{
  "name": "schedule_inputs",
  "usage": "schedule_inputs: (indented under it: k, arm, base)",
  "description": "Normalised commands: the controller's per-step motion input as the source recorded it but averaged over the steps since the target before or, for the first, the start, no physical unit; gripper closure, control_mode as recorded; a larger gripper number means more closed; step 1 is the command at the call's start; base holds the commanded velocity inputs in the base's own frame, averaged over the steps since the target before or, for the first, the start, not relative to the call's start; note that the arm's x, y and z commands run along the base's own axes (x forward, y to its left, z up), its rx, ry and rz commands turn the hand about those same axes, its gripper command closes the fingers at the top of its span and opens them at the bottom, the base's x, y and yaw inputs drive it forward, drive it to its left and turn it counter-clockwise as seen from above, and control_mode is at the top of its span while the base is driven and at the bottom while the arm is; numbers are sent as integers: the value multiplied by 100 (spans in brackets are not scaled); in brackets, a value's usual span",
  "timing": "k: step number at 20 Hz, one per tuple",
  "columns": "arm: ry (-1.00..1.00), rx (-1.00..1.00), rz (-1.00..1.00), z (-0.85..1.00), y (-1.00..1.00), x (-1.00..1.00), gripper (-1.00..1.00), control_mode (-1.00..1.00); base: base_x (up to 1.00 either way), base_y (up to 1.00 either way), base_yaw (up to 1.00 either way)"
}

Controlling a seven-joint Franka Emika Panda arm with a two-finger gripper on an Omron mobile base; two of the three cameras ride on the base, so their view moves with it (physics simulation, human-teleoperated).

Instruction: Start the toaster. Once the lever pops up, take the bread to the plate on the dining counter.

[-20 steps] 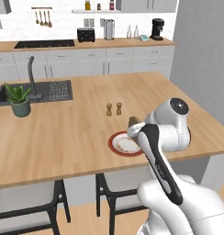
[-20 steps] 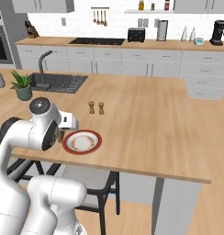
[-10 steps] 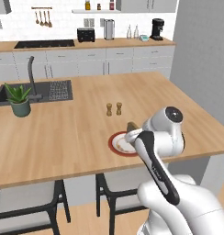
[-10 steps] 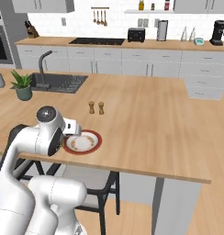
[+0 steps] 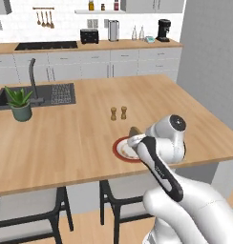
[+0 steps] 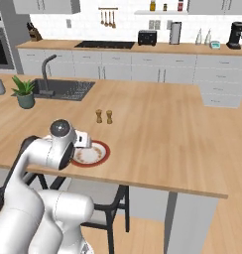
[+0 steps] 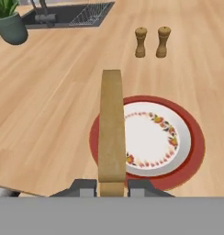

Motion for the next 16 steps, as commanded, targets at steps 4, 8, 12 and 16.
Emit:
schedule_inputs:
  k: [4,8,12,16]
  arm:
    - [12,6,0,0,0,26,100,-100]
    - [16,8,0,0,-3,20,100,-100]
    - [9,7,0,-7,-8,27,100,-100]
    - [5,6,0,-13,-17,15,100,-100]
  base:
    - [0,0,0]
    - [0,0,0]
    - [0,0,0]
    - [0,0,0]
